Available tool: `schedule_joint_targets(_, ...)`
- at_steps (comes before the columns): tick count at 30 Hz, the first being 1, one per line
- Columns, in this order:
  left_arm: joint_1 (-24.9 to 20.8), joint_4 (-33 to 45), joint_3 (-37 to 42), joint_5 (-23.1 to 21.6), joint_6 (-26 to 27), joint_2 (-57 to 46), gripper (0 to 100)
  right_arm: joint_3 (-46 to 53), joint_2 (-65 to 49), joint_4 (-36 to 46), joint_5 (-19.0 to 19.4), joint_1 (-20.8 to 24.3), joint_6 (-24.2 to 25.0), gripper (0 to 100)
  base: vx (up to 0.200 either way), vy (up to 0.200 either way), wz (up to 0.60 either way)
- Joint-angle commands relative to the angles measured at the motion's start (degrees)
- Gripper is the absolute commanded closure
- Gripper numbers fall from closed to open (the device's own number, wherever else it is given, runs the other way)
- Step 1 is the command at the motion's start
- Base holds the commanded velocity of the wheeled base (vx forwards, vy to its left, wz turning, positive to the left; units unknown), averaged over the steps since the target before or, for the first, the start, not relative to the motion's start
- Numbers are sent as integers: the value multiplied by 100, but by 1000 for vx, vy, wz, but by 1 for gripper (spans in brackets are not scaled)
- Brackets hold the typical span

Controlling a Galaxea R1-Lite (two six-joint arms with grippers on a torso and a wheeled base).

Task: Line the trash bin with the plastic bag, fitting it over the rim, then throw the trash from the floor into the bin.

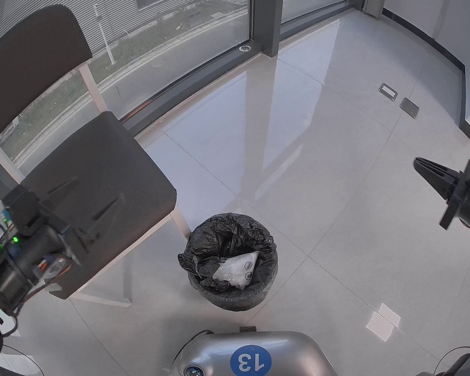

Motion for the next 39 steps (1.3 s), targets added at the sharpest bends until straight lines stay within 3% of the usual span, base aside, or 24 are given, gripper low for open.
schedule_joint_targets(1,1426,1733,428,-245,478,-3441,0,2080,-3090,290,23,-434,491,100,0,0,0)
schedule_joint_targets(6,2103,2894,780,-615,434,-5278,0,2739,-4646,747,5,-619,685,100,0,0,0)
schedule_joint_targets(7,2322,3412,894,-843,382,-5946,0,2739,-5384,1450,49,-891,887,100,0,0,0)
schedule_joint_targets(10,2621,4133,1052,-1089,259,-6684,0,2739,-6597,2531,234,-1260,1063,100,0,0,0)
schedule_joint_targets(12,2603,3992,1202,-1045,303,-6579,0,2739,-7080,3199,286,-1260,957,100,0,0,0)
schedule_joint_targets(15,2595,3579,1597,-1054,303,-6596,0,2739,-7080,3692,-250,-1146,931,100,0,0,0)
schedule_joint_targets(17,2603,3939,1712,-957,355,-6596,0,2713,-7080,4316,-601,-1137,878,100,0,0,0)
schedule_joint_targets(18,2603,3992,1712,-949,355,-6596,0,2695,-7080,4377,-610,-1146,878,100,0,0,0)
schedule_joint_targets(19,2595,4607,1703,-641,355,-6596,0,2643,-7080,4500,-672,-1137,904,100,0,0,0)
schedule_joint_targets(22,2603,5302,1712,510,303,-6596,0,2695,-7080,4333,-874,-1146,1054,100,0,0,0)
schedule_joint_targets(23,2603,5407,1703,651,276,-6596,0,2695,-7080,4316,-988,-1146,1159,100,0,0,0)
schedule_joint_targets(28,2603,5319,1712,686,197,-6596,0,2722,-7080,4236,-1533,-1146,1440,100,0,0,0)
schedule_joint_targets(29,2603,5319,1712,677,13,-6596,0,2730,-7080,4219,-2016,-1146,1458,100,0,0,0)
schedule_joint_targets(30,2603,5328,1712,669,-75,-6596,0,2704,-7080,4263,-2139,-1146,1397,100,0,0,0)
schedule_joint_targets(33,2603,5328,1712,642,-190,-6596,0,2739,-7080,4272,-2236,-1146,1230,100,0,0,0)
schedule_joint_targets(34,2603,5328,1712,642,-198,-6596,0,2739,-7080,4360,-2271,-1146,940,100,0,0,0)
schedule_joint_targets(39,2603,5319,1712,616,-146,-6605,0,2722,-7080,4676,-2210,-1146,869,100,0,0,0)
